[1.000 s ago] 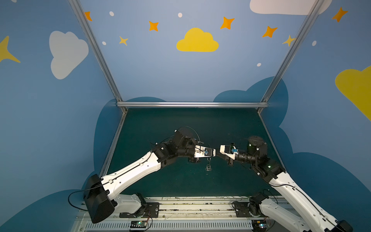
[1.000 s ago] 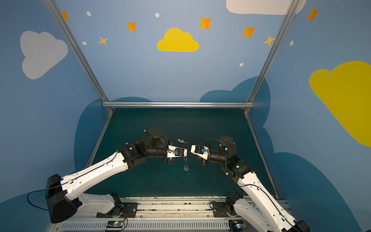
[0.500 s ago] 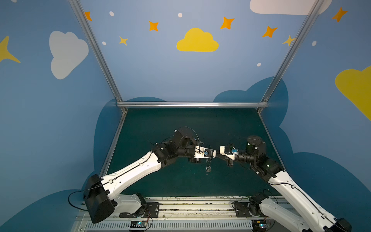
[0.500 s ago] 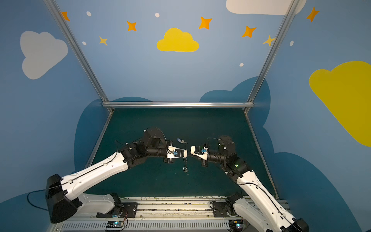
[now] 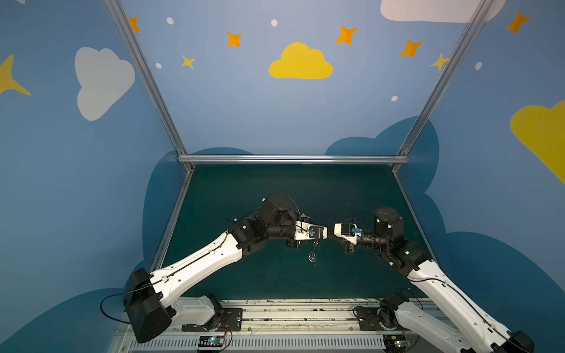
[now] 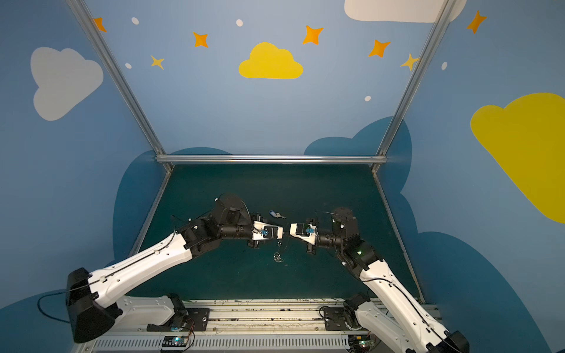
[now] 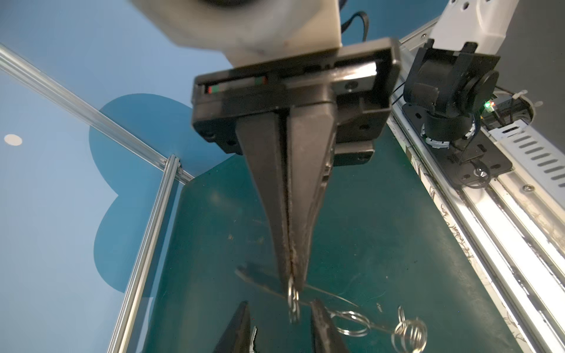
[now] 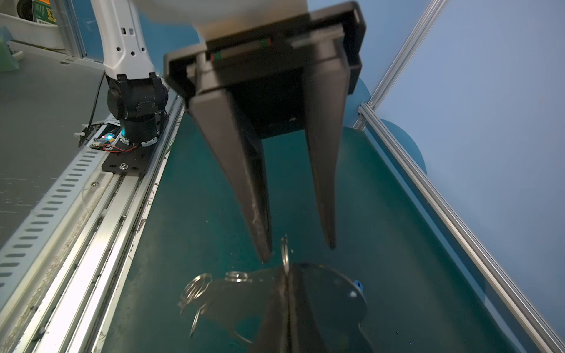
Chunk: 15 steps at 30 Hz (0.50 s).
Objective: Put the keys on the keyring
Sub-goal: 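Release the split ring and raise the left gripper while the right holds the plate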
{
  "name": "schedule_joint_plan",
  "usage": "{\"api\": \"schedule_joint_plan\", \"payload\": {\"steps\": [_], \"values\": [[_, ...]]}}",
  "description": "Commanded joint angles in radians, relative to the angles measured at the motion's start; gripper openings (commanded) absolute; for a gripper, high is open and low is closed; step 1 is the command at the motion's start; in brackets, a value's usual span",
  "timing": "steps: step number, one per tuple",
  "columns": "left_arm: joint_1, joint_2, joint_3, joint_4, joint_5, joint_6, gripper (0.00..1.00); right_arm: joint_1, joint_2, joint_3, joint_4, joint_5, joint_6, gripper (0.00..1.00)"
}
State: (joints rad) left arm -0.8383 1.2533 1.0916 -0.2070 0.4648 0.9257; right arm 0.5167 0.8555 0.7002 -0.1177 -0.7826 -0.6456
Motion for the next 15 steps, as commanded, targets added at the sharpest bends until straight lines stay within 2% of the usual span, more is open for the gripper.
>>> {"api": "schedule_joint_plan", "payload": {"steps": [1, 4, 9, 15], "values": [[0.04, -0.068, -0.058, 0.06, -0.027, -0.086, 0.39, 0.009, -0.043, -0.069, 0.111, 0.044, -0.031, 0.0], [0.081, -0.104, -0.1, 0.078, -0.043, -0.16, 0.43, 0.017, -0.074, -0.121, 0.192, 0.094, -0.069, 0.0], [0.151, -0.126, -0.179, 0.196, -0.057, -0.348, 0.54, 0.031, -0.09, -0.135, 0.202, 0.131, -0.176, 0.0], [0.186, -0.066, -0.187, 0.268, -0.187, -0.601, 0.61, 0.044, -0.099, -0.144, 0.2, 0.158, -0.229, 0.0]]}}
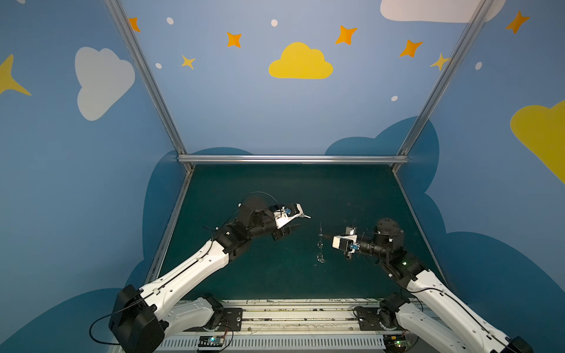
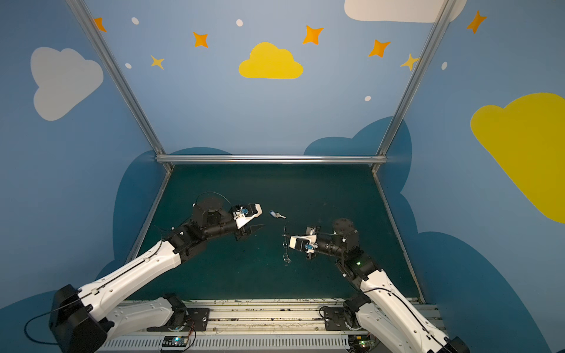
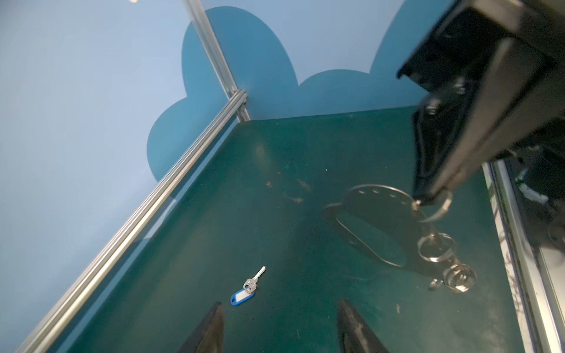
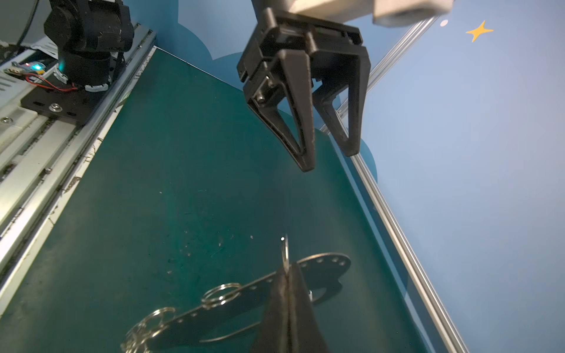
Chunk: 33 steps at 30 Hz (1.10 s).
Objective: Put the keys on the keyring
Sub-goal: 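Release the split ring and raise the left gripper while the right holds the plate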
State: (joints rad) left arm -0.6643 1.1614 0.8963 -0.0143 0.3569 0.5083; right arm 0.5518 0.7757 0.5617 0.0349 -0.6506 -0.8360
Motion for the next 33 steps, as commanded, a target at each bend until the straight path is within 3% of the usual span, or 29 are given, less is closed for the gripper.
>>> {"api": "schedule_joint_plan", "payload": {"steps": [1, 6, 15, 20, 29, 33], "values": [[0.018, 0.04, 0.016, 0.076, -0.111, -0.247, 0.62, 0.011, -0.025, -0.011, 0.053, 0.032, -0.043, 0.0], [0.051, 0.144, 0.098, 0.009, -0.191, -0.49, 0.64, 0.016, -0.043, -0.027, 0.069, 0.058, -0.047, 0.0], [0.057, 0.353, 0.201, -0.066, -0.27, -0.742, 0.62, 0.021, -0.046, -0.016, 0.01, 0.157, -0.044, 0.0], [0.058, 0.514, 0.319, -0.168, -0.251, -0.83, 0.61, 0.011, -0.03, 0.016, -0.087, 0.321, 0.01, 0.0], [0.046, 0.795, 0.565, -0.324, -0.243, -1.064, 0.59, -0.001, -0.09, 0.005, -0.115, 0.415, 0.081, 0.0], [0.01, 0.895, 0.696, -0.453, -0.272, -1.049, 0.57, -0.01, -0.134, -0.008, -0.119, 0.472, 0.129, 0.0]]}}
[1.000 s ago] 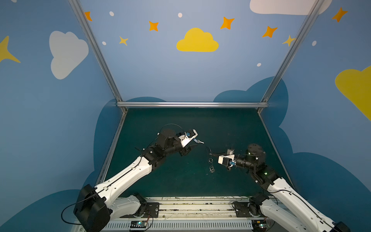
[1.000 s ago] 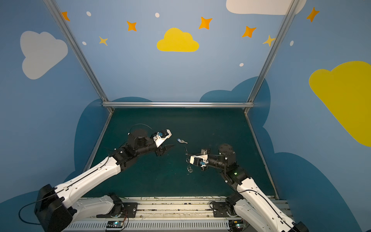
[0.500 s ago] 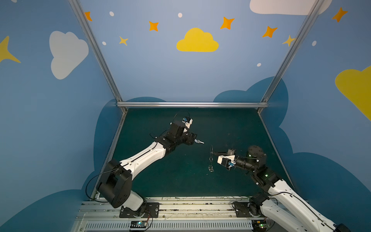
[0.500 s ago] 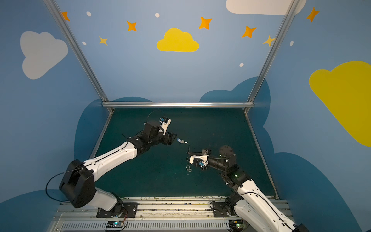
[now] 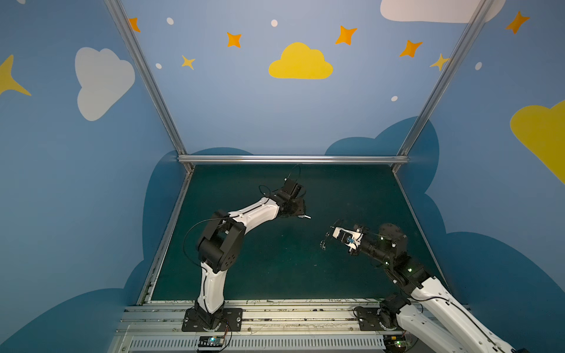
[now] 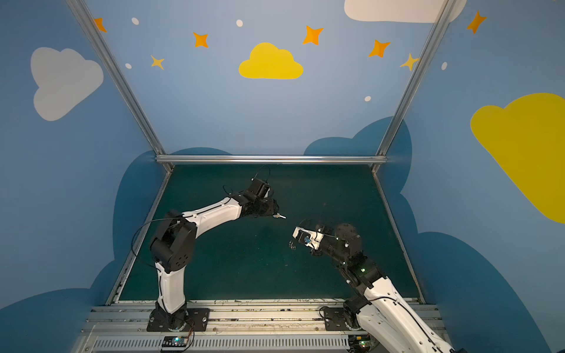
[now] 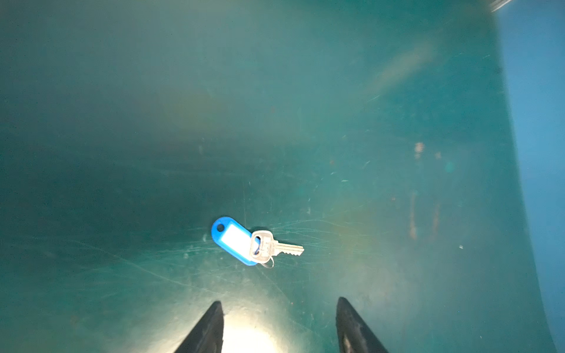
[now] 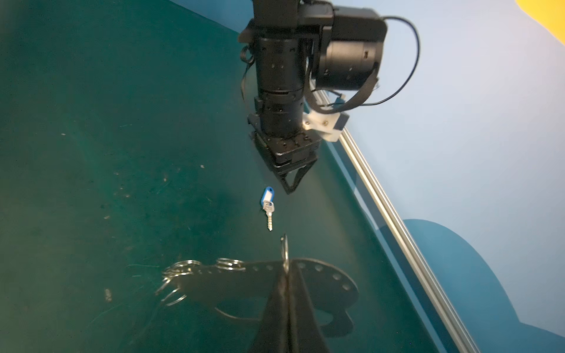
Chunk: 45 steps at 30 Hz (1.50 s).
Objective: Put the keys on the keyring
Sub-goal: 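Release the split ring and raise the left gripper while the right holds the plate, then lower the left gripper over the blue-tagged key and align with its ring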
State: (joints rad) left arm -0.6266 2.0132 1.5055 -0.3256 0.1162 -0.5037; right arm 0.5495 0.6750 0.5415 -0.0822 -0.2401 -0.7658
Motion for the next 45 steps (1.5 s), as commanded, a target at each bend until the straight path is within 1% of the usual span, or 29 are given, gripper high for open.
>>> {"api": "schedule_joint_plan", "payload": {"steps": [1, 3, 7, 9, 14, 26, 31, 36, 44, 45], "values": [[-0.034, 0.067, 0.127, -0.186, -0.044, -0.027, 0.56, -0.011, -0.039, 0.012, -0.012, 0.061, 0.06, 0.0], [-0.054, 0.112, 0.206, -0.274, -0.093, -0.023, 0.53, -0.017, -0.045, 0.015, -0.026, 0.055, 0.063, 0.0], [-0.109, 0.178, 0.301, -0.36, -0.221, -0.015, 0.5, -0.02, -0.043, 0.014, -0.03, 0.037, 0.065, 0.0], [-0.125, 0.209, 0.333, -0.393, -0.261, -0.025, 0.49, -0.022, -0.042, 0.014, -0.031, 0.029, 0.065, 0.0], [-0.137, 0.269, 0.387, -0.446, -0.321, -0.063, 0.44, -0.028, -0.037, 0.012, -0.031, 0.007, 0.068, 0.0], [-0.141, 0.325, 0.451, -0.487, -0.384, -0.085, 0.43, -0.039, -0.019, 0.007, -0.027, -0.019, 0.068, 0.0], [-0.133, 0.35, 0.485, -0.487, -0.379, -0.074, 0.42, -0.042, -0.016, 0.005, -0.025, -0.027, 0.069, 0.0], [-0.131, 0.378, 0.522, -0.515, -0.407, -0.076, 0.39, -0.044, -0.014, 0.005, -0.022, -0.033, 0.074, 0.0], [-0.122, 0.398, 0.527, -0.515, -0.402, -0.08, 0.36, -0.045, -0.01, 0.007, -0.024, -0.036, 0.077, 0.0], [-0.121, 0.399, 0.527, -0.515, -0.4, -0.081, 0.35, -0.045, -0.01, 0.005, -0.023, -0.036, 0.077, 0.0]]}}
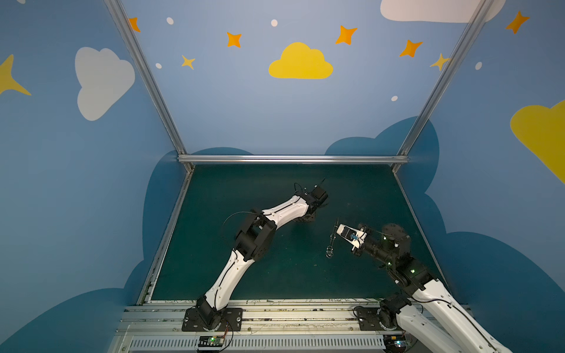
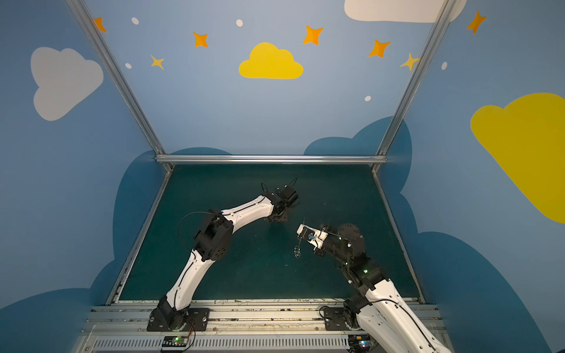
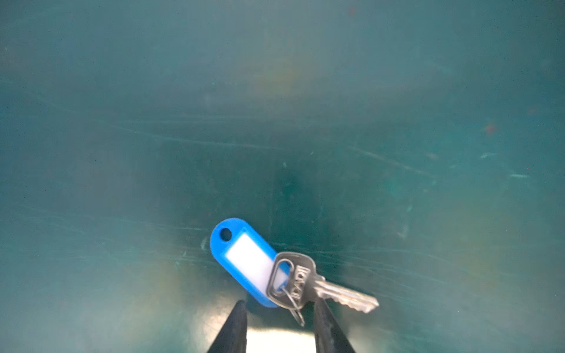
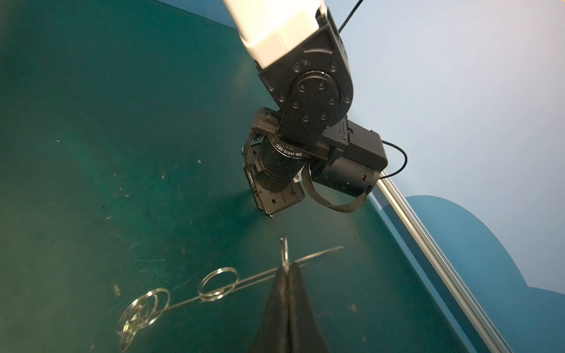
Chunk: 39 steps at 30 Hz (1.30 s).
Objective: Put the keys on the keyring
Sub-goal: 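Lower the left gripper over the blue-tagged key and align with its ring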
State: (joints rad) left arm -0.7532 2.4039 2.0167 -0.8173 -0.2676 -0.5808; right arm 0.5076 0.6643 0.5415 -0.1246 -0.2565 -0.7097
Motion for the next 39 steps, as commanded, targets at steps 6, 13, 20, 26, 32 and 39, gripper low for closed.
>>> {"api": "schedule_joint_plan", "payload": {"steps": [6, 13, 20, 26, 32, 39], "values": [[0.011, 0.011, 0.016, -0.023, -0.019, 0.005, 0.3, -0.002, 0.006, 0.005, 0.026, -0.022, 0.023, 0.0], [0.014, 0.013, 0.011, -0.019, -0.018, 0.013, 0.26, -0.002, 0.009, 0.005, 0.028, -0.024, 0.024, 0.0], [0.014, 0.014, 0.016, -0.02, -0.034, 0.025, 0.24, -0.004, 0.012, 0.004, 0.03, -0.026, 0.026, 0.0], [0.009, 0.017, 0.011, -0.005, -0.038, 0.033, 0.32, -0.004, 0.011, 0.005, 0.029, -0.027, 0.026, 0.0], [0.011, 0.036, 0.026, -0.016, -0.041, 0.041, 0.29, -0.004, 0.008, 0.004, 0.026, -0.026, 0.027, 0.0], [0.014, 0.041, 0.03, -0.022, -0.046, 0.044, 0.26, -0.004, 0.009, 0.005, 0.03, -0.028, 0.027, 0.0]]}}
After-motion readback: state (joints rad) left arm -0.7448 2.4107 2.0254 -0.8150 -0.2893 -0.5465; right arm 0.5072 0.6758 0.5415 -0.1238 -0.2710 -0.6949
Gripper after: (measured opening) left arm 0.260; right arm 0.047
